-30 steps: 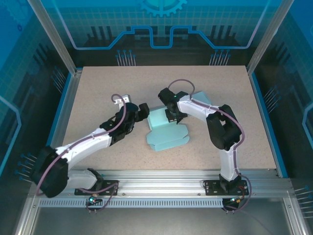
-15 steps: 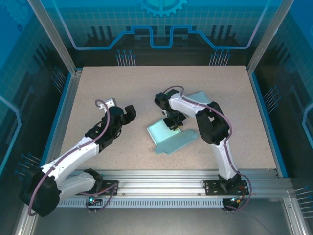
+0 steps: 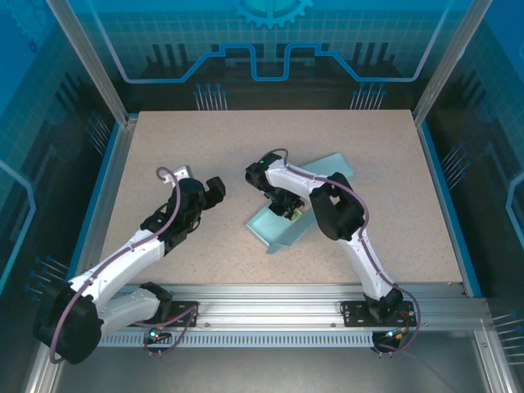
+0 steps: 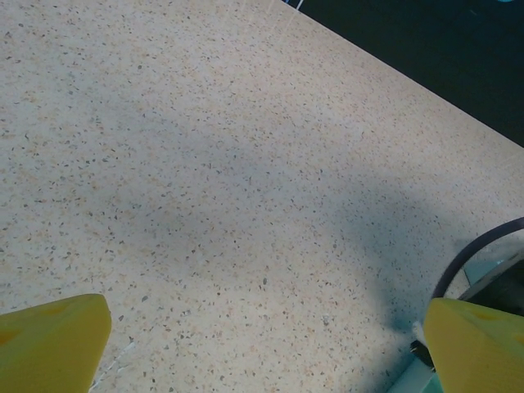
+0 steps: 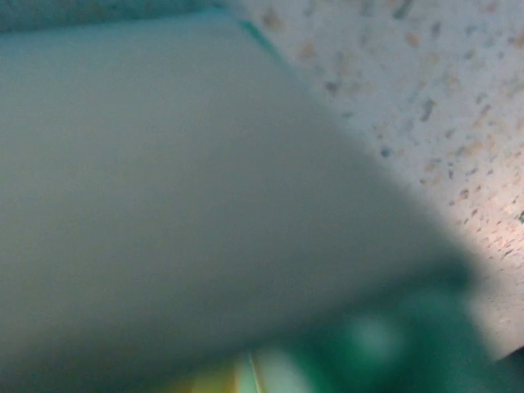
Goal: Fold the paper box
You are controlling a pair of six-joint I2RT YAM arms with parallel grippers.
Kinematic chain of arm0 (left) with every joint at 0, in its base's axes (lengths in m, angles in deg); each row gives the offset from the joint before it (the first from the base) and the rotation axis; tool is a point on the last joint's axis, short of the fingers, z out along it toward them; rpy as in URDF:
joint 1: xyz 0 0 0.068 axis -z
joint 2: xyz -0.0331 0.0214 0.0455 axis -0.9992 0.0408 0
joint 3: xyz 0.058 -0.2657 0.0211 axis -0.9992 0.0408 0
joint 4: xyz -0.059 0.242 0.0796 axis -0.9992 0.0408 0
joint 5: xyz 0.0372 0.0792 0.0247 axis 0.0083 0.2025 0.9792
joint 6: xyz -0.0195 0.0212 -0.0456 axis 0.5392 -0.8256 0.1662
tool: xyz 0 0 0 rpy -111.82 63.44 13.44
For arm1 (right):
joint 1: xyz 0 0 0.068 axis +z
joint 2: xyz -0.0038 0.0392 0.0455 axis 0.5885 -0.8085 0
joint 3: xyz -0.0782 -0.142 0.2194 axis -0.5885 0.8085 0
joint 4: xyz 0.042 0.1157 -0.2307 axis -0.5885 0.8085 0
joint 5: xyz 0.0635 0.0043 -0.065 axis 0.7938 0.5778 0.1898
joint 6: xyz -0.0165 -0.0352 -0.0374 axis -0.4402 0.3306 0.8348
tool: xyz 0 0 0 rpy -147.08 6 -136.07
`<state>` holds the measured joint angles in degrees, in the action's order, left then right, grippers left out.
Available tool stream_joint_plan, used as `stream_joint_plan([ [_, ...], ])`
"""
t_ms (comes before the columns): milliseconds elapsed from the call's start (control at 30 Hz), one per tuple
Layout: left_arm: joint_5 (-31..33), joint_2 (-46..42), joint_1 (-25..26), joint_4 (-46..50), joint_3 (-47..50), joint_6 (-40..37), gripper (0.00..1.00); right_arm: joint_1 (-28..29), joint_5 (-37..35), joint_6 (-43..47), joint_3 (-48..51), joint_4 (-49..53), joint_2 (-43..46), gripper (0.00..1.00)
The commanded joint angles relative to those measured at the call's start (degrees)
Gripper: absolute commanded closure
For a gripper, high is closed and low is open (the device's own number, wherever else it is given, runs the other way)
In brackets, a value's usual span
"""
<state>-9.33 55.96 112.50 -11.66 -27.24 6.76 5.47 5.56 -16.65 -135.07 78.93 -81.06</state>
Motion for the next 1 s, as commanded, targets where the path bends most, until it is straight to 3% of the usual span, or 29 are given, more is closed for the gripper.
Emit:
stream_joint_plan([
  [0,-1.46,-1.12,-0.77,-0.57,1.11,-1.5,0.01,0.89,-0.7,5.03,-3.41,-5.48,-4.82,0.62],
  [100,-2.25,-1.2,-1.07,-0.52,1.28,-1.5,0.01,0.88,-0.58,5.92,-7.13,-4.63,-5.31,0.47],
  [167,-2.48,-1.23,-1.3,-0.53,1.53,-1.57,0.01,0.93,0.12,6.17,-8.99,-4.35,-4.71,0.43],
  [233,-2.85,-1.21,-1.56,-0.53,1.86,-1.64,0.01,0.92,0.7,6.27,-10.69,-3.91,-3.86,0.29],
  [500,-4.52,-0.05,-2.67,0.64,2.44,-3.74,0.01,1.89,0.93,6.99,-16.6,-4.2,3.66,0.23],
  [567,-5.14,1.06,-2.99,1.6,2.1,-4.55,0.03,2.05,1.15,6.95,-17.45,-4.43,6.82,0.0],
  [867,-11.37,10.22,-3.26,1.85,-0.49,-7.22,0.1,1.6,1.41,4.81,-12.25,-8.79,20.55,0.0],
  [967,-14.28,12.48,-3.22,0.11,-0.62,-7.12,0.14,1.28,0.02,2.18,-10.96,-7.42,22.65,0.05],
])
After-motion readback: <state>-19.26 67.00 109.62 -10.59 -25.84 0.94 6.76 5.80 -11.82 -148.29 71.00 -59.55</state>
